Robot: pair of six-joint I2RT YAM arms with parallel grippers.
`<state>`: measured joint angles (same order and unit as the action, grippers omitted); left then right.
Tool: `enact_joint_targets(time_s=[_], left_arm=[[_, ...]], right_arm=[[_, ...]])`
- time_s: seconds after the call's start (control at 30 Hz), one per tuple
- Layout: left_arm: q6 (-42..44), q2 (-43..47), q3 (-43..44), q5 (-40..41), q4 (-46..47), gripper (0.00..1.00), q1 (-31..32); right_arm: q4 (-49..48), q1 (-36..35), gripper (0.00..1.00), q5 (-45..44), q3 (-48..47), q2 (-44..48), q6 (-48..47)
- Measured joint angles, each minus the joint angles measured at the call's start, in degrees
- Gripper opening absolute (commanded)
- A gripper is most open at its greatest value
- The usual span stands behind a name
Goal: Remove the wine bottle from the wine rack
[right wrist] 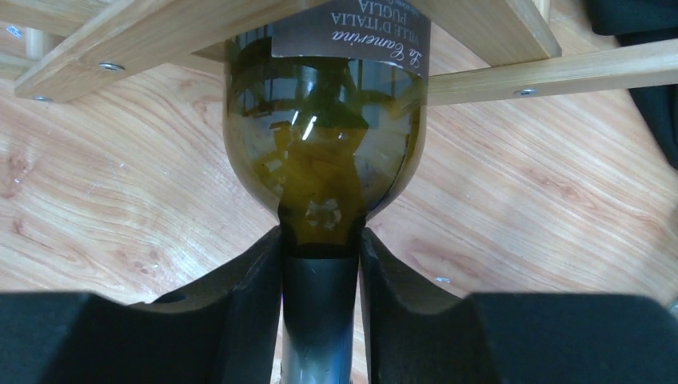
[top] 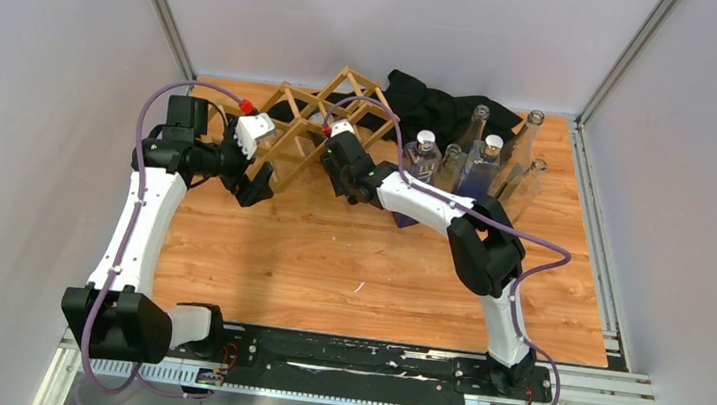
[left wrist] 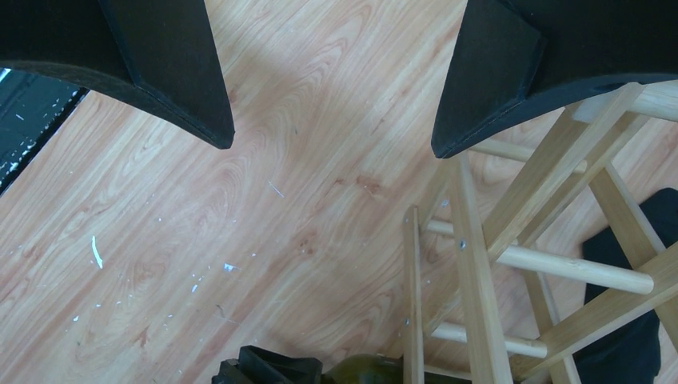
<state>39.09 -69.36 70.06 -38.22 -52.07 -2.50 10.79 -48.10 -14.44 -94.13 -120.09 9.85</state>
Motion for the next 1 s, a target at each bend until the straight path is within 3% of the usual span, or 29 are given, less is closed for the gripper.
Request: enact_joint_targets(time_s=[0.2,0.33,0.43,0.73,1.0], left_arm=[[0.1,-0.1,0.0,-0.5,0.0,1.0,0.0],[0.1,-0.1,0.0,-1.2,0.0,1.0,0.0],[0.1,-0.1,0.0,-1.4,0.0,1.0,0.0],[0.2,-0.1,0.0,-2.4,0.0,0.99,0.0],[0.7,-0.8,-0.6,-3.7,-0.1,0.96,0.0]], right_arm=[[-0.5,0.0,0.57,0.9,0.0,-0.1,0.1],[-1.0,0.0,0.56,1.5,0.0,-0.5,0.2],[-1.0,0.0,0.48,1.6,0.0,-0.9,0.2],[-2.3,0.2,0.01,1.0,1.1,-1.1,0.5],[-6.6,0.2,0.0,2.9,7.6,2.6,1.4]])
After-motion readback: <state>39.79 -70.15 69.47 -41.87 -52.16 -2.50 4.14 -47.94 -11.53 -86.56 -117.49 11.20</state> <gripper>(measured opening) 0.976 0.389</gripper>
